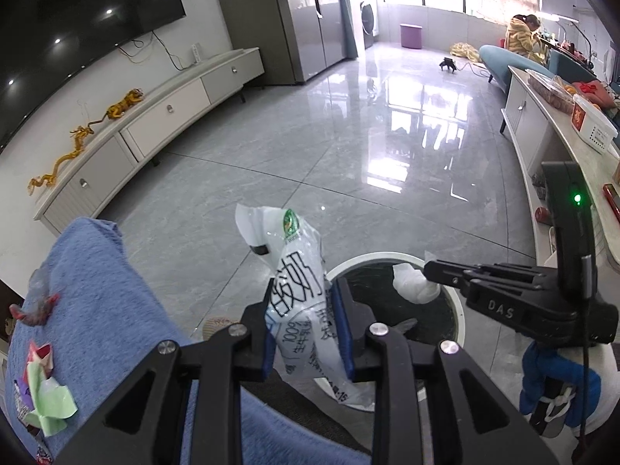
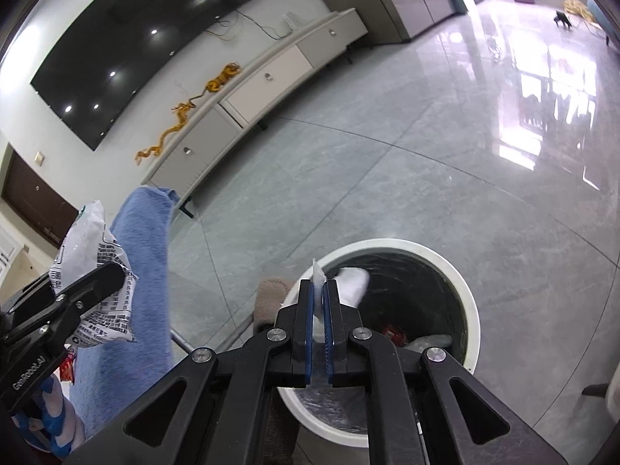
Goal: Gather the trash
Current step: 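Lift both held items and carry them over the trash bin, then open both tools to drop the white bag and tissue into the bin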
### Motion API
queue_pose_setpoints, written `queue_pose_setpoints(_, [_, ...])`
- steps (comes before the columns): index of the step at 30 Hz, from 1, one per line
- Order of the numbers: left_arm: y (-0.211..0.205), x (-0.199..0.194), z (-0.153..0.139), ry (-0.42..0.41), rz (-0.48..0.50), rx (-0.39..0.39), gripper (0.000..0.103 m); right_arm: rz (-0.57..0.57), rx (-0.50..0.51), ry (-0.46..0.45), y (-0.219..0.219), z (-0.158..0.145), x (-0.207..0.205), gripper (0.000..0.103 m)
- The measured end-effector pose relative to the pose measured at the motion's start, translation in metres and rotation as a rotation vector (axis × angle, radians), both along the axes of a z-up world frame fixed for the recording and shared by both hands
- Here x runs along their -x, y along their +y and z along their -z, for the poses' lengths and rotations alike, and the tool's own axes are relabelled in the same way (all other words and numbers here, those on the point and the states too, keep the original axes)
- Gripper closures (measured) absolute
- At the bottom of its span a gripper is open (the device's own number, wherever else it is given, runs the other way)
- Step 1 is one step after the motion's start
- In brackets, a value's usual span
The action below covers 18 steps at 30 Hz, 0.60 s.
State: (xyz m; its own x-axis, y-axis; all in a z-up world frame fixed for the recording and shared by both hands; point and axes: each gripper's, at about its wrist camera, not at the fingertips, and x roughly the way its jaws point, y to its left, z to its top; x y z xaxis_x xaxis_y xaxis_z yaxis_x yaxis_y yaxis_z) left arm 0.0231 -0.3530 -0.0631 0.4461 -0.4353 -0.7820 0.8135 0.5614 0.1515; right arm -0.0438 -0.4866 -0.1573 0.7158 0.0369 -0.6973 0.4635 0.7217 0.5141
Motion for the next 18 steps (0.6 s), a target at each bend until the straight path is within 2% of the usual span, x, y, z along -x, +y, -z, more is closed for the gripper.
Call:
queue_pose_setpoints(6, [-0.016, -0.004, 0.008, 0.049, 0.014, 0.001, 0.075, 0.016, -0.017, 0.025, -0.011, 0.015, 0.000, 0.096])
queue_pose_setpoints(11, [-0.023, -0.007, 0.009, 0.092, 0.011, 0.024, 0.061, 0.035, -0.028, 0.037, -0.016, 0.023, 0.003, 0.077])
queue_pose_setpoints(17, [-0.029, -0.004, 0.007, 0.100, 0.012, 0.035, 0.056, 0.050, -0.029, 0.043, -0.016, 0.023, 0.008, 0.072])
queue_pose_setpoints(18, [-0.028, -0.005, 0.007, 0.100, 0.011, 0.036, 0.053, 0.051, -0.028, 0.043, -0.016, 0.023, 0.008, 0.070])
